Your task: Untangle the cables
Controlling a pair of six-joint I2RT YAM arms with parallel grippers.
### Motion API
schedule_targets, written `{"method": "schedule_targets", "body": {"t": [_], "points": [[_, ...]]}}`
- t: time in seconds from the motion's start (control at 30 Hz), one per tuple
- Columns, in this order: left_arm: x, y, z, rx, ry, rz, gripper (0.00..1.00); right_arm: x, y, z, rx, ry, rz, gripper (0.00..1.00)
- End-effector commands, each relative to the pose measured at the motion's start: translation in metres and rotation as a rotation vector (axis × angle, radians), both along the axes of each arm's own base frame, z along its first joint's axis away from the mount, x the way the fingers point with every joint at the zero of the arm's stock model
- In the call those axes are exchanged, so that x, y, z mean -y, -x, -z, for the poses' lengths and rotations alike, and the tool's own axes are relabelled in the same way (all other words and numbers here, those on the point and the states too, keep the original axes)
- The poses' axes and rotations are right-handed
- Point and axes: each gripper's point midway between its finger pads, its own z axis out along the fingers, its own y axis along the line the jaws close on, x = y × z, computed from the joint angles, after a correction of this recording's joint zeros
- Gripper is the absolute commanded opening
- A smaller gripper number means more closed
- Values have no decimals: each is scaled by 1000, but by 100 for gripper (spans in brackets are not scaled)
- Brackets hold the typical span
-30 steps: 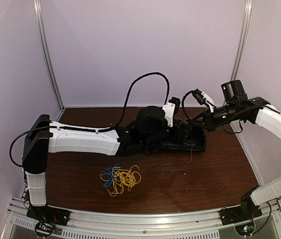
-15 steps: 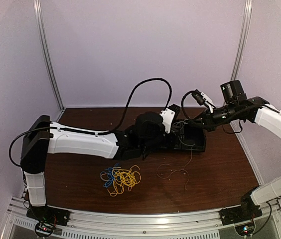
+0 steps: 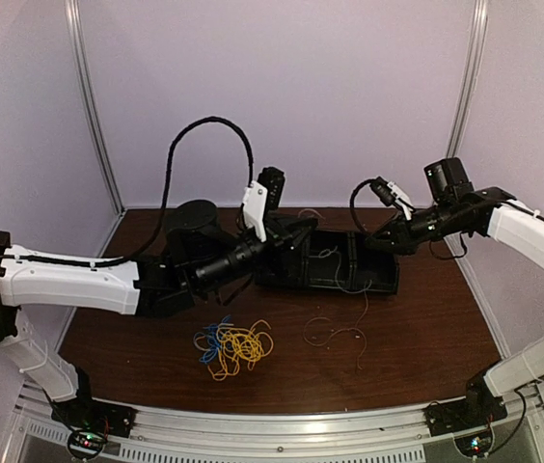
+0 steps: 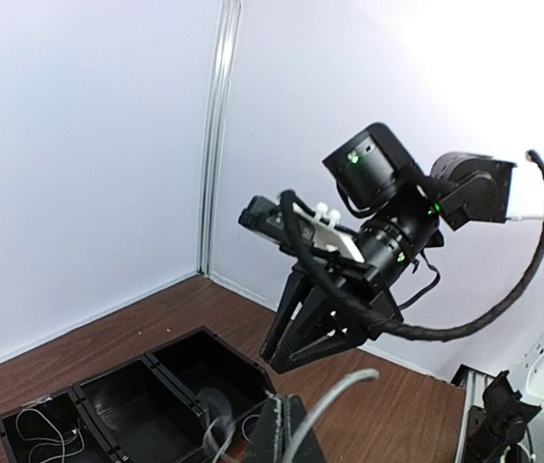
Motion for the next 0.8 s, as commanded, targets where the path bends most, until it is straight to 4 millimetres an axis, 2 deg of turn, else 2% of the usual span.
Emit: {"method": "schedule_targets", "body": {"t": [0.0,0.13,0.33,0.43,0.53,0.67,0.77], "points": [[-18,7,-45,38,157,4,0,2,9,-2,32,-4,-53,20],[-20,5,-46,32,153,4,0,1,14,2,28,-10,-73,16],[-21,8,-26,-15,152,36,0,-5,28,1,25,-45,-155,17],[-16,14,-11,-49,146,83,0,-5,28,3,33,-50,-163,19],[-6,17,22,-122,122,127,0,-3,25,16,21,-19,-151,19],[21,27,81,-236,42,215,0,1,27,39,-18,29,-154,19],[47,40,110,-276,-9,305,0,7,25,51,-26,75,-134,19]]}}
